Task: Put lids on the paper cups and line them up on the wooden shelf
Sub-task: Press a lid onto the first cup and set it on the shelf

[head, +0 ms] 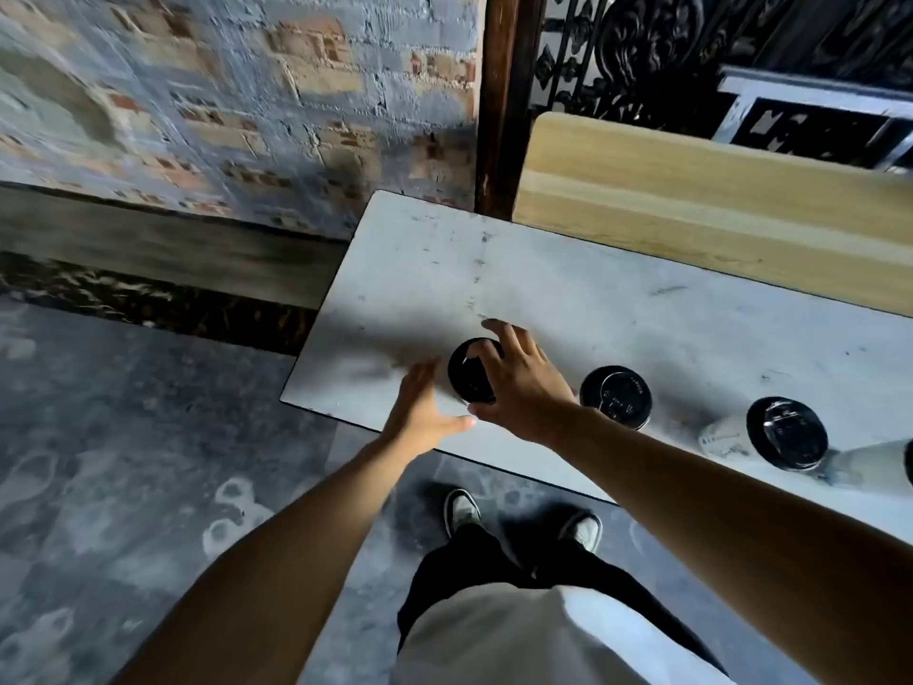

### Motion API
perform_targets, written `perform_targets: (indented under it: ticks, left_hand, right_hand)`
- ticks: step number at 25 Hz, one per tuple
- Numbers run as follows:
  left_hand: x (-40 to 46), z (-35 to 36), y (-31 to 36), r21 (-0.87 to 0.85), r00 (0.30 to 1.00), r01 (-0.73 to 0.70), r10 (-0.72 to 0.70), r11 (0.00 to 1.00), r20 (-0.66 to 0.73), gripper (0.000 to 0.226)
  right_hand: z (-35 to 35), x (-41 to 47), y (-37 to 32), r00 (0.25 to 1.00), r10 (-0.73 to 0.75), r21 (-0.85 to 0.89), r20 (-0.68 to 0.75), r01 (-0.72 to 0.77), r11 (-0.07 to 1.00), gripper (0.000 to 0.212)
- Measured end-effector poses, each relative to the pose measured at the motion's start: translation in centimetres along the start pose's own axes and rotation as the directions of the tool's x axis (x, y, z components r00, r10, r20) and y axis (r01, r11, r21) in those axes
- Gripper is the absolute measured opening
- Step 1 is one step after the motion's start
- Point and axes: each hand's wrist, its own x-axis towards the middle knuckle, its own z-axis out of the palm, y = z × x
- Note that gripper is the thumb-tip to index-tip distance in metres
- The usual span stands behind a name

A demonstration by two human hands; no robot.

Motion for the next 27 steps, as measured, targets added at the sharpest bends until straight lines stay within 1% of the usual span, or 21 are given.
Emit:
perform_targets:
  ticks: [1, 2, 3, 4, 6, 8, 10, 13, 16, 19, 21, 24, 27]
  left_hand:
    - [0.4, 0.6, 0.2, -0.039, 1.0, -0.012, 0.011, 0.999, -0.01, 0.075]
    - [0.6, 0.8, 0.7, -0.077, 1.0, 0.014, -0.015, 0.997, -0.01, 0.064]
    - [0.7, 1.3, 1.2, -0.087, 1.0, 0.024, -0.025, 0.996, -0.007, 0.057]
    - [0.6, 1.4, 2.1, -0.091, 0.999, 0.047, -0.047, 0.995, 0.003, 0.053]
    - [0.7, 1.8, 2.5, -0.146, 0.998, 0.066, -0.068, 0.987, -0.008, 0.046]
    - [0.8, 1.4, 2.8, -0.162, 0.997, 0.078, -0.08, 0.984, -0.004, 0.038]
    - [1.0, 1.3, 3.2, -0.147, 0.993, 0.116, -0.116, 0.982, 0.013, 0.042]
    - [0.6, 0.5, 4.1, -0.149, 0.997, 0.076, -0.076, 0.986, 0.009, 0.039]
    - [-0.7, -1.3, 5.2, -0.218, 0.998, 0.043, -0.05, 0.975, -0.024, 0.045]
    - [-2.0, -2.8, 6.3, -0.251, 0.999, 0.05, -0.053, 0.967, -0.006, 0.053]
    - [-2.6, -3.5, 7.0, -0.26, 0.999, 0.049, -0.044, 0.964, 0.026, 0.058]
    - [-3.8, -4.5, 9.0, -0.3, 0.998, -0.01, 0.028, 0.954, 0.056, 0.063]
    - [-4.5, -5.3, 12.0, -0.35, 0.993, -0.01, 0.049, 0.937, 0.105, 0.057]
  right_hand:
    - [0.3, 0.3, 0.1, 1.0, -0.018, -0.013, 0.016, 0.018, 1.0, 0.067]
    - [0.1, 0.5, 0.1, 1.0, -0.015, -0.002, 0.008, 0.015, 1.0, 0.064]
    - [0.3, 0.5, 0.4, 1.0, -0.016, -0.014, 0.011, 0.017, 1.0, 0.06]
    - [0.4, 0.5, 0.5, 1.0, -0.017, -0.028, 0.006, 0.017, 0.999, 0.057]
    - [0.6, 0.7, 0.8, 1.0, -0.004, -0.004, -0.01, 0.004, 1.0, 0.055]
    - [0.4, 0.8, 0.9, 1.0, -0.005, 0.013, -0.019, 0.005, 1.0, 0.055]
    - [0.4, 0.9, 0.9, 1.0, -0.001, 0.016, -0.016, 0.002, 1.0, 0.054]
    - [0.0, 0.8, 1.2, 0.999, 0.033, 0.075, -0.008, -0.033, 0.997, 0.053]
    - [-1.2, 0.7, 1.9, 0.998, 0.057, 0.222, 0.022, -0.061, 0.973, 0.057]
    - [-3.3, 0.3, 2.5, 0.986, 0.162, 0.408, 0.039, -0.164, 0.898, 0.071]
    - [-4.7, -0.3, 3.1, 0.976, 0.207, 0.513, 0.074, -0.215, 0.831, 0.075]
    - [-6.5, -1.7, 4.2, 0.975, 0.19, 0.655, 0.117, -0.22, 0.723, 0.075]
    - [-7.8, -2.9, 5.2, 0.971, 0.212, 0.686, 0.111, -0.229, 0.691, 0.064]
